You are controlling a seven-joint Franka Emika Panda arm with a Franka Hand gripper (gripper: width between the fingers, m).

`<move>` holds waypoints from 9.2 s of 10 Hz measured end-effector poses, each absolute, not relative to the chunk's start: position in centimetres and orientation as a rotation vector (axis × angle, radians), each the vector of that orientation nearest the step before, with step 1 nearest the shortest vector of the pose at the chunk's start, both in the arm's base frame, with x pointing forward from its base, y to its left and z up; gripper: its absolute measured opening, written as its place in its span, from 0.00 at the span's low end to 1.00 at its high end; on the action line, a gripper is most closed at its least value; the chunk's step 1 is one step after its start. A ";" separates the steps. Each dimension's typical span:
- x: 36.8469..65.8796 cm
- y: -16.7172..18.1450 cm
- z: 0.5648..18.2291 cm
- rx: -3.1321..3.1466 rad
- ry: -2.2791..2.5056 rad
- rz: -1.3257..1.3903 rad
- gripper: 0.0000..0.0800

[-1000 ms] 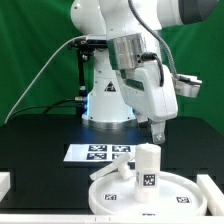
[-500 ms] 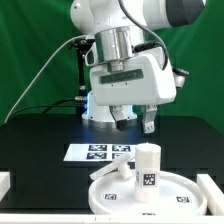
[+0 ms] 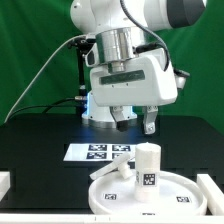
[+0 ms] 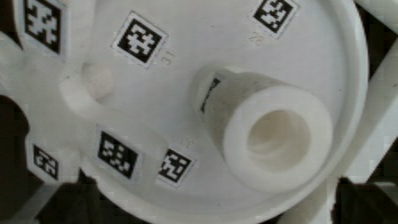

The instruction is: Assemble round table

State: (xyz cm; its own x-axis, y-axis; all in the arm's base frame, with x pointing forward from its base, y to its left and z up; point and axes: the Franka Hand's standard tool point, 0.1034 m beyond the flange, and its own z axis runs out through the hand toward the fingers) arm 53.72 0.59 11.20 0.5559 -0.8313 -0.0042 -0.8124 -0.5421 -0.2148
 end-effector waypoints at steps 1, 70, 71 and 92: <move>52.9 -0.3 10.6 -2.656 1.314 -0.188 0.81; 53.8 0.6 17.7 -2.652 0.879 -0.449 0.81; 53.8 0.6 17.7 -2.652 0.879 -0.449 0.81; 52.7 -2.9 9.2 -2.472 0.897 0.040 0.81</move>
Offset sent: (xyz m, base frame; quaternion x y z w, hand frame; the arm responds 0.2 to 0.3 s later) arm -0.0085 0.0013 0.0125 -0.0616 0.1072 0.0481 0.9912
